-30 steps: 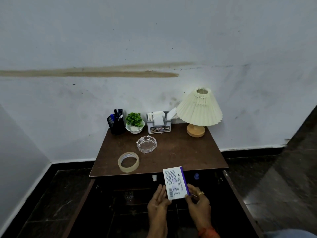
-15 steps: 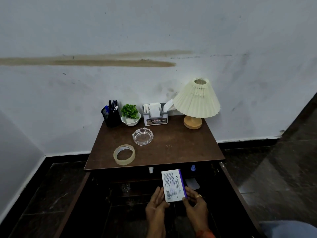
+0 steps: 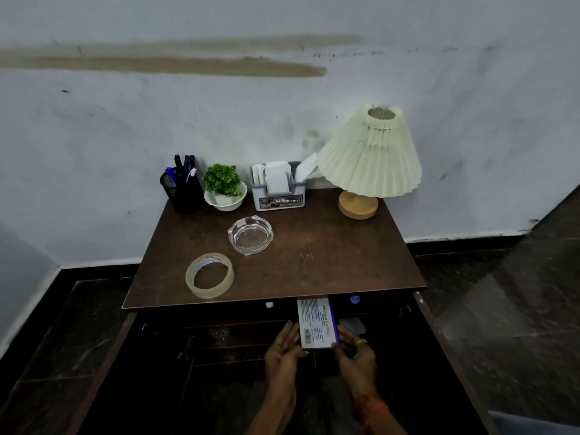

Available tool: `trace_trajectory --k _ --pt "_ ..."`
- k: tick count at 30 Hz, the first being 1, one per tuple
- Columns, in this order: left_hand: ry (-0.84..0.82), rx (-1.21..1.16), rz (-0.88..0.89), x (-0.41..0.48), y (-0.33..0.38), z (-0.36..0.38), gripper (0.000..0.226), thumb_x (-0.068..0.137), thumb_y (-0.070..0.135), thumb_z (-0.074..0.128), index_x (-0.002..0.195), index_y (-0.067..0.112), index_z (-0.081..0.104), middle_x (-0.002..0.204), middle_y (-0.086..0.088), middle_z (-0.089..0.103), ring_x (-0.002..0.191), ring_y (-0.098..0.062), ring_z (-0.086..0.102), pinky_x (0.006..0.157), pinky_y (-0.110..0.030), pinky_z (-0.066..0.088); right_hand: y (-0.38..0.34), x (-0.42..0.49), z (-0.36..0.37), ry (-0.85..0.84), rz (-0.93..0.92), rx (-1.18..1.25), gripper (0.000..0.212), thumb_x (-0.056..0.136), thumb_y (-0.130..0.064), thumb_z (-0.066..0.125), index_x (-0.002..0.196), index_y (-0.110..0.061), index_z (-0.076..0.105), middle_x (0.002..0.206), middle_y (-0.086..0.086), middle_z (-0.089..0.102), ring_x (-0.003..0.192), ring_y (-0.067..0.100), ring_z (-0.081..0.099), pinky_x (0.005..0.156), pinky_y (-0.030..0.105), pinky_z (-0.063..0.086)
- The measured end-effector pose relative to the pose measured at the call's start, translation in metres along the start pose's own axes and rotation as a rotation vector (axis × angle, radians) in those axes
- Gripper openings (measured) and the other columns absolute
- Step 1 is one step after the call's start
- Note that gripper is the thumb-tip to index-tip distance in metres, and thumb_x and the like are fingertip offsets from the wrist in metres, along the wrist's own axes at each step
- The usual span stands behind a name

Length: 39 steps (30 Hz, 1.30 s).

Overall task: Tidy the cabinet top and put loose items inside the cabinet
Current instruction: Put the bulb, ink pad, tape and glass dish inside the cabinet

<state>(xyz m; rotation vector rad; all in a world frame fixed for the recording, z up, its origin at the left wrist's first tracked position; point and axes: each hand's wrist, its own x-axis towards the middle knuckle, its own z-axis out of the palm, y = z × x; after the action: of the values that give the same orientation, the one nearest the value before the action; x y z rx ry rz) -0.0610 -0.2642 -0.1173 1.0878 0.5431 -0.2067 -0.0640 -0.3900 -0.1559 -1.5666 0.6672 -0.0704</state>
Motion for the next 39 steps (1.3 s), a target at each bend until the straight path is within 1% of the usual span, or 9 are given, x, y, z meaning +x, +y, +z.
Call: trace_trajectory --k 9,13,16,21,23,26,30,36,39 --pt "0.068 0.007 -0.062 0.061 -0.004 0.017 0.056 0.074 -0.027 0.042 0.118 0.003 0.059 0.109 -0.007 0.07 0.104 -0.026 0.064 0.089 -0.037 0.054 0.004 0.059 0.021 0.021 0.106 0.02 0.035 0.081 0.018 0.056 0.111 0.002 0.064 0.103 0.01 0.066 0.098 0.021 0.062 0.071 0.013 0.053" --pt "0.097 0.063 -0.065 0.085 -0.009 0.021 0.036 0.068 -0.018 0.053 0.084 0.01 0.069 0.081 0.002 0.074 0.092 -0.029 0.065 0.075 -0.034 0.054 0.006 0.082 0.031 0.046 0.107 -0.032 0.036 0.08 0.021 0.051 0.112 0.009 0.062 0.11 0.021 0.065 0.095 0.023 0.06 0.068 0.01 0.051" --pt "0.147 0.175 -0.132 0.097 -0.013 0.02 0.021 0.068 -0.006 0.06 0.087 0.003 0.064 0.088 -0.013 0.068 0.087 -0.028 0.06 0.068 -0.034 0.05 0.012 0.095 0.035 0.066 0.125 -0.082 0.029 0.081 0.021 0.049 0.109 0.019 0.058 0.109 0.038 0.06 0.095 0.028 0.057 0.056 0.005 0.045" --pt "0.197 0.15 -0.179 0.111 -0.014 0.025 0.037 0.064 0.0 0.061 0.101 0.003 0.056 0.097 -0.015 0.062 0.095 -0.03 0.058 0.089 -0.049 0.05 0.029 0.107 0.039 0.071 0.145 -0.175 0.014 0.076 0.004 0.063 0.087 0.0 0.07 0.095 0.02 0.071 0.097 0.036 0.066 0.091 0.046 0.053" --pt "0.194 0.173 -0.165 0.12 -0.016 0.025 0.043 0.063 0.007 0.057 0.104 -0.003 0.059 0.103 -0.018 0.063 0.098 -0.033 0.059 0.087 -0.047 0.049 0.025 0.107 0.039 0.056 0.137 -0.213 0.021 0.074 0.003 0.063 0.091 -0.003 0.073 0.097 0.015 0.072 0.097 0.027 0.066 0.09 0.039 0.053" --pt "0.197 0.19 -0.16 0.123 -0.014 0.027 0.015 0.082 -0.004 0.047 0.086 -0.001 0.061 0.103 -0.019 0.061 0.095 -0.032 0.056 0.077 -0.04 0.047 0.014 0.103 0.04 0.036 0.138 -0.26 0.029 0.074 0.006 0.059 0.1 0.0 0.072 0.101 0.017 0.072 0.099 0.024 0.065 0.087 0.035 0.05" --pt "0.206 0.212 -0.137 0.116 -0.007 0.029 0.028 0.081 -0.013 0.043 0.07 0.009 0.056 0.083 -0.012 0.06 0.083 -0.028 0.054 0.069 -0.035 0.045 0.008 0.096 0.039 0.017 0.131 -0.237 0.037 0.075 0.008 0.053 0.107 0.0 0.069 0.104 0.018 0.07 0.1 0.028 0.064 0.084 0.031 0.047" --pt "0.148 0.067 -0.081 0.08 0.002 0.022 0.023 0.059 -0.001 0.054 0.081 0.002 0.051 0.076 -0.009 0.054 0.081 -0.025 0.05 0.06 -0.021 0.046 0.009 0.071 0.034 0.019 0.107 -0.134 0.048 0.076 0.007 0.053 0.119 -0.009 0.066 0.106 0.012 0.07 0.101 0.029 0.064 0.093 0.045 0.052" --pt "0.056 0.013 -0.076 0.066 0.007 0.01 0.057 0.056 -0.008 0.053 0.111 -0.002 0.06 0.111 -0.011 0.063 0.111 -0.026 0.054 0.075 -0.029 0.049 0.011 0.054 0.032 -0.027 0.104 -0.124 0.051 0.071 -0.01 0.055 0.119 -0.02 0.066 0.107 0.003 0.071 0.101 0.025 0.066 0.093 0.047 0.053"
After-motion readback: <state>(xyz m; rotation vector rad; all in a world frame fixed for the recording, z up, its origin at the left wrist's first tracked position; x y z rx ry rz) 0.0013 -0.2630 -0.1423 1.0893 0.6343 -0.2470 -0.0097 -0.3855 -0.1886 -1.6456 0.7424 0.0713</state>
